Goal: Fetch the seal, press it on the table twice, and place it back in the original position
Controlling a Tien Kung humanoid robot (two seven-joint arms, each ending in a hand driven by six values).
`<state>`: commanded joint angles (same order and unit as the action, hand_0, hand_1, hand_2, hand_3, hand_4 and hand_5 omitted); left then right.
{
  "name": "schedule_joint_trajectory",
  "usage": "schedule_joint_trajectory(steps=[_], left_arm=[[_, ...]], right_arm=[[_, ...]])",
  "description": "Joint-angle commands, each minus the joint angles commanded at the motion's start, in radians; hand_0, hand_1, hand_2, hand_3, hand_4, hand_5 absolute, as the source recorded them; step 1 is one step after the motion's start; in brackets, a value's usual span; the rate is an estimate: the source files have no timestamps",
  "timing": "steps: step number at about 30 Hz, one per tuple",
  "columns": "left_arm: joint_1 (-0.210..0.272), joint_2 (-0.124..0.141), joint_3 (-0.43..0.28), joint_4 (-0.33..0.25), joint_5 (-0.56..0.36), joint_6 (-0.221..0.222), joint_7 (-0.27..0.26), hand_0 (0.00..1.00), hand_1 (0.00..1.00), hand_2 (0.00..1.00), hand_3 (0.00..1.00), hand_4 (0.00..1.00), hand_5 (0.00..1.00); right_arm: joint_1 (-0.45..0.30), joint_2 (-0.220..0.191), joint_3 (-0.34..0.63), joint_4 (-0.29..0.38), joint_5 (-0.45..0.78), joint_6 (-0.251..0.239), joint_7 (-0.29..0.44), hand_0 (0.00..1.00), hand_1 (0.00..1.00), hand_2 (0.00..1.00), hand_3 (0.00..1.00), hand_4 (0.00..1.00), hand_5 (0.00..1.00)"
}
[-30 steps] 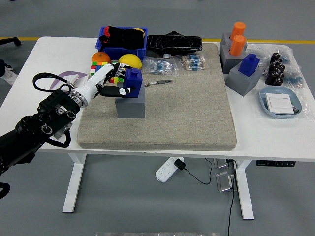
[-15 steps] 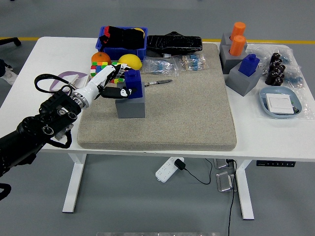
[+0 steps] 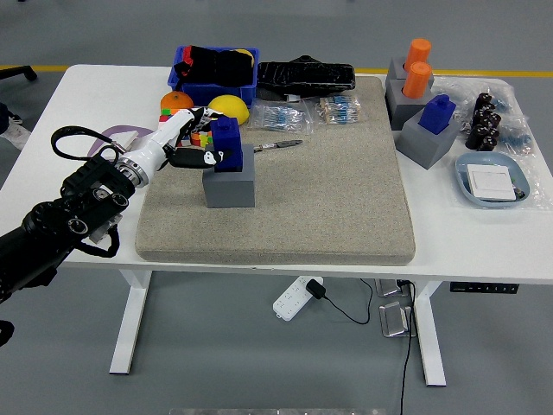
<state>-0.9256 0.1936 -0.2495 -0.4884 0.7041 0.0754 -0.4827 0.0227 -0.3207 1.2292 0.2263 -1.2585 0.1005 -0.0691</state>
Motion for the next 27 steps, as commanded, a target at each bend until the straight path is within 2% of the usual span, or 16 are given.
schedule_joint_trajectory(steps=[27], left_arm=[[0.01, -0.004, 0.017, -0.007, -0.004, -0.014, 0.003, 0.822, 0.695, 0.527, 0.68, 0.579, 0.002]], right_arm=[[0.0, 0.003, 0.0, 0.0, 0.001, 0.0, 0.001, 0.761, 0.673, 0.664, 0.618, 0.786, 0.504]])
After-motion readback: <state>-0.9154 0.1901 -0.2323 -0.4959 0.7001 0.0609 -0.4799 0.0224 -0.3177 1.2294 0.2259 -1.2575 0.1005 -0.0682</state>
